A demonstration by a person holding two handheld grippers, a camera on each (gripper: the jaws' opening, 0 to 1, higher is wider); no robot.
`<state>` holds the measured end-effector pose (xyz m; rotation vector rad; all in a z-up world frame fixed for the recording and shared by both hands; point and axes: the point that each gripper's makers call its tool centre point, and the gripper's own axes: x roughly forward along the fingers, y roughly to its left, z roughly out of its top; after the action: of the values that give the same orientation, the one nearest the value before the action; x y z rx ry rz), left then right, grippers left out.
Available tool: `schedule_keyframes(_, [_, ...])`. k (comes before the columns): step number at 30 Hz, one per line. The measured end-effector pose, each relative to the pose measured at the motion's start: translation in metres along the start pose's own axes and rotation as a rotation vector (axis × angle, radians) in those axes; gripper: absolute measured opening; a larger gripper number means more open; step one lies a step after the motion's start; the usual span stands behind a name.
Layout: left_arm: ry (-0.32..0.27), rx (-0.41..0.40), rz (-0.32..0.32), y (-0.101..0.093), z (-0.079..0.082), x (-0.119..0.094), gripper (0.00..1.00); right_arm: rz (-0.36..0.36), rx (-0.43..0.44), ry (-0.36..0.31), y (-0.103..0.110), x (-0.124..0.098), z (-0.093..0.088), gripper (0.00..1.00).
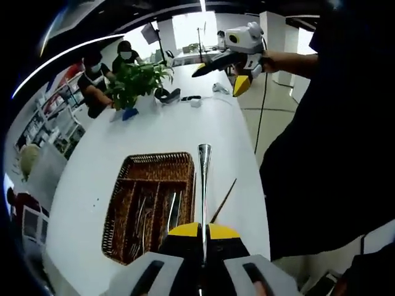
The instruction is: Arrange the knives, forks, and spoons in their matching storage slots by inserting each utensil handle-first until every utensil is classified and aligned in the correct compartment
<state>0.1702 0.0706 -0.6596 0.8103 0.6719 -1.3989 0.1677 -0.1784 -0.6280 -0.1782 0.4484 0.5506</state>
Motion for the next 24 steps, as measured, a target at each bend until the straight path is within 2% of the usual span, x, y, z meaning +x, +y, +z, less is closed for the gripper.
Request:
schedule_keyframes(9, [0.013,0.021,0.001,0.003,-0.002,0.004,0.0,-0.008,0.005,-0.002,0.002,-0.003,-0.002,0.99])
schedule_keyframes(20, [0.001,0.031,0.019,0.028,-0.003,0.003,0.0,-0.022,0.012,0.002,-0.001,0.009,0.007,0.99])
schedule_keyframes(24, [0.013,0.032,0.025,0.039,-0.008,0.005,0.0,-0.032,0.025,-0.002,-0.002,0.011,0.009,0.99])
